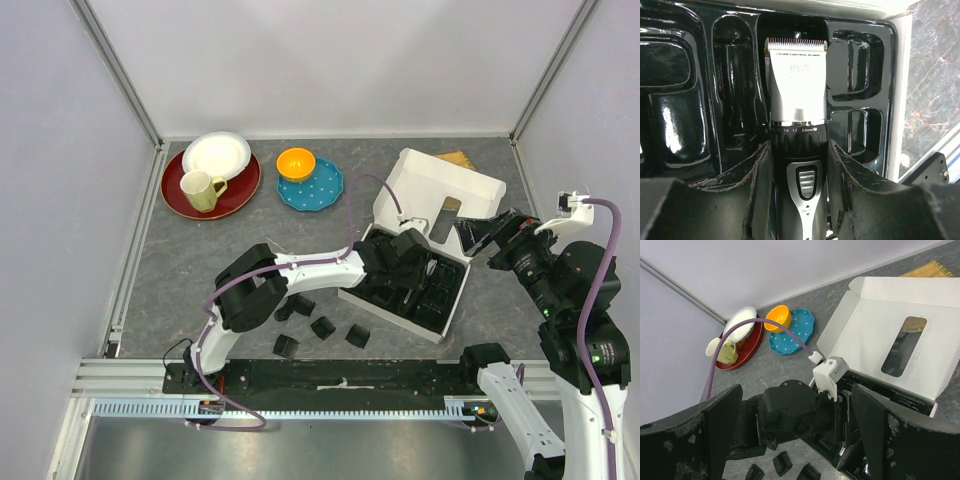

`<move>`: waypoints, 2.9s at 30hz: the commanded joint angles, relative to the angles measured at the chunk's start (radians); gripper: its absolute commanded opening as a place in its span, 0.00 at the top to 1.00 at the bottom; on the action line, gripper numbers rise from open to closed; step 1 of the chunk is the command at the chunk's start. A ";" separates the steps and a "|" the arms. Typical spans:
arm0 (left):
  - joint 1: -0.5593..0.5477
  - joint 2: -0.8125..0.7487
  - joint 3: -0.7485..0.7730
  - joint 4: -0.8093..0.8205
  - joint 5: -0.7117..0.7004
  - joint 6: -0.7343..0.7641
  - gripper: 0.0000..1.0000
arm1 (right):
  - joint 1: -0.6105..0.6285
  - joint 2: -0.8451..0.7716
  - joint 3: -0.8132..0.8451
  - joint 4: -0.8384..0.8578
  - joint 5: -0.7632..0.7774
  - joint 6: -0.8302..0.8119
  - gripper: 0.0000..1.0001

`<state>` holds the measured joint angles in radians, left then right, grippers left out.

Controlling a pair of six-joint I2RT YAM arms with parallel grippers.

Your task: Sort the hair-cutting tools

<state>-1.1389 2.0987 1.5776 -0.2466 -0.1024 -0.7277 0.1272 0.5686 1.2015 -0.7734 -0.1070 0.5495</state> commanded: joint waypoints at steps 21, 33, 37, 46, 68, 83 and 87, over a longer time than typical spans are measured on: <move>-0.033 -0.078 0.016 0.044 -0.164 0.077 0.37 | 0.003 0.010 -0.034 0.010 0.003 -0.019 0.02; -0.045 -0.155 -0.070 0.036 -0.138 0.070 0.65 | 0.003 0.008 -0.036 0.006 0.006 -0.023 0.02; -0.051 -0.164 -0.119 0.055 -0.086 0.074 0.72 | 0.006 0.011 -0.037 0.008 0.009 -0.023 0.02; -0.073 -0.160 -0.220 0.141 -0.017 0.123 0.73 | 0.003 0.013 -0.046 0.006 0.007 -0.025 0.02; -0.073 -0.063 -0.172 0.141 -0.097 0.165 0.70 | 0.003 0.056 -0.131 -0.020 0.013 -0.031 0.02; -0.070 -0.324 -0.271 0.126 -0.217 0.209 0.62 | 0.003 0.085 -0.206 -0.017 0.046 -0.022 0.02; -0.065 -0.451 -0.344 0.058 -0.327 0.203 0.40 | 0.003 0.097 -0.210 -0.004 0.032 -0.034 0.02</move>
<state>-1.2076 1.8015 1.2861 -0.1394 -0.2707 -0.5602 0.1287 0.6559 0.9924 -0.8116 -0.0807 0.5270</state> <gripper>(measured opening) 0.513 0.982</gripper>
